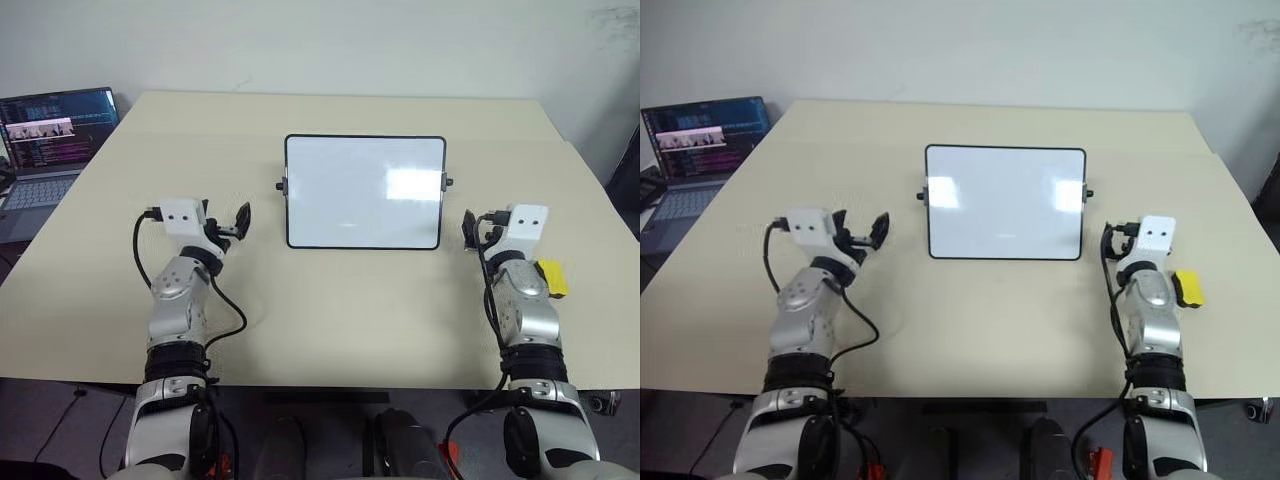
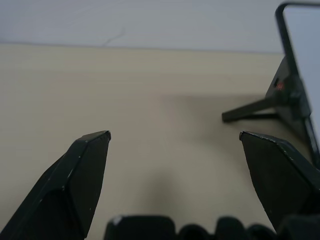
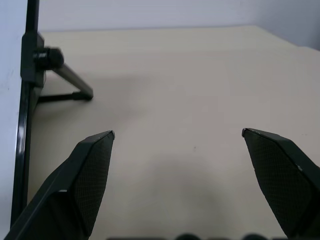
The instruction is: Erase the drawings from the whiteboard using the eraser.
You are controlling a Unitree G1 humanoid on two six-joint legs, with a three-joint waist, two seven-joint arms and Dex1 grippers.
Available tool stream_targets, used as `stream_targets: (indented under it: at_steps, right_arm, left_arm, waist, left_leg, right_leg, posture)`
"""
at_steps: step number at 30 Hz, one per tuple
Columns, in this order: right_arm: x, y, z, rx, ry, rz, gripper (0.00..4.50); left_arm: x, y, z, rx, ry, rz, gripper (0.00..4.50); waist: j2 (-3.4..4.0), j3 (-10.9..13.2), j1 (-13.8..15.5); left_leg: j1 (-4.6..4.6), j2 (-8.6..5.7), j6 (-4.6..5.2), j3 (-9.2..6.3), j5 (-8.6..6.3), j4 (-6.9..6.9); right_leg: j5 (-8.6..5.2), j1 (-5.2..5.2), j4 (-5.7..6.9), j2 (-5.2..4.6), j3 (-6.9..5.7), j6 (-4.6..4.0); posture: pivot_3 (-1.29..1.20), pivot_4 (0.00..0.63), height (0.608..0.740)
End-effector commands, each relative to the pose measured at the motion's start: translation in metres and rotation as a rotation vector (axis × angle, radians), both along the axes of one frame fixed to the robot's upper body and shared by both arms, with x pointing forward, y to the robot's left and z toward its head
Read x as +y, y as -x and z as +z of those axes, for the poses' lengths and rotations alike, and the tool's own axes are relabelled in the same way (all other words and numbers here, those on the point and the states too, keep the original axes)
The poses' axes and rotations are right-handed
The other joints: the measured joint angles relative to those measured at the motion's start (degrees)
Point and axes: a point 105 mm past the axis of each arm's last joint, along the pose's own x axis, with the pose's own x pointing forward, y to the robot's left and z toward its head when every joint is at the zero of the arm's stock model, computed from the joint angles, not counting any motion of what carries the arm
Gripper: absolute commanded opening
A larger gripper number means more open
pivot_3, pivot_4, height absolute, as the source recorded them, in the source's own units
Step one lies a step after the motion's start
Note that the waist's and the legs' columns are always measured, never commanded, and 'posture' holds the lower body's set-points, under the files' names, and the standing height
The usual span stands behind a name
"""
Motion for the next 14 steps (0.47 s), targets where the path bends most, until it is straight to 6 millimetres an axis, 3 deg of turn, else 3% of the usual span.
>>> stream_targets:
  at_steps: [1, 6, 10, 14]
  right_arm:
    - [0.009, 0.002, 0.004, -0.055, 0.000, 0.022, 4.49]
    - [0.018, -0.001, -0.007, -0.043, -0.014, 0.035, 4.49]
    - [0.027, -0.004, -0.006, -0.057, -0.006, 0.061, 4.49]
    - [0.023, -0.005, -0.007, -0.054, -0.011, 0.026, 4.49]
  left_arm:
    - [0.010, 0.002, -0.004, -0.018, -0.025, 0.050, 4.50]
    - [0.003, 0.000, -0.013, -0.002, -0.032, 0.052, 4.50]
    - [0.001, 0.002, -0.031, 0.041, -0.043, 0.050, 4.50]
    - [0.001, 0.006, -0.038, 0.041, -0.020, 0.051, 4.50]
  waist:
    - [0.00, 0.00, -0.02]
    - [0.00, 0.00, -0.05]
    - [0.00, 0.00, -0.05]
    - [0.01, -0.02, -0.05]
  left_leg:
    - [0.00, 0.00, 0.00, 0.00, 0.00, 0.00]
    - [0.00, 0.00, 0.00, 0.00, 0.00, 0.00]
    - [0.01, 0.00, 0.00, 0.00, 0.00, 0.00]
    - [0.04, 0.00, 0.00, 0.01, 0.00, 0.00]
  right_leg:
    - [0.00, 0.00, 0.00, 0.00, 0.00, 0.00]
    - [0.00, 0.00, 0.01, 0.00, 0.00, 0.00]
    - [0.00, 0.01, 0.01, 0.00, -0.01, 0.00]
    - [0.00, 0.02, 0.02, 0.00, 0.00, 0.00]
  posture:
    - [0.00, 0.150, 0.740]
    - [0.00, 0.150, 0.740]
    - [0.00, 0.150, 0.740]
    - [0.00, 0.150, 0.740]
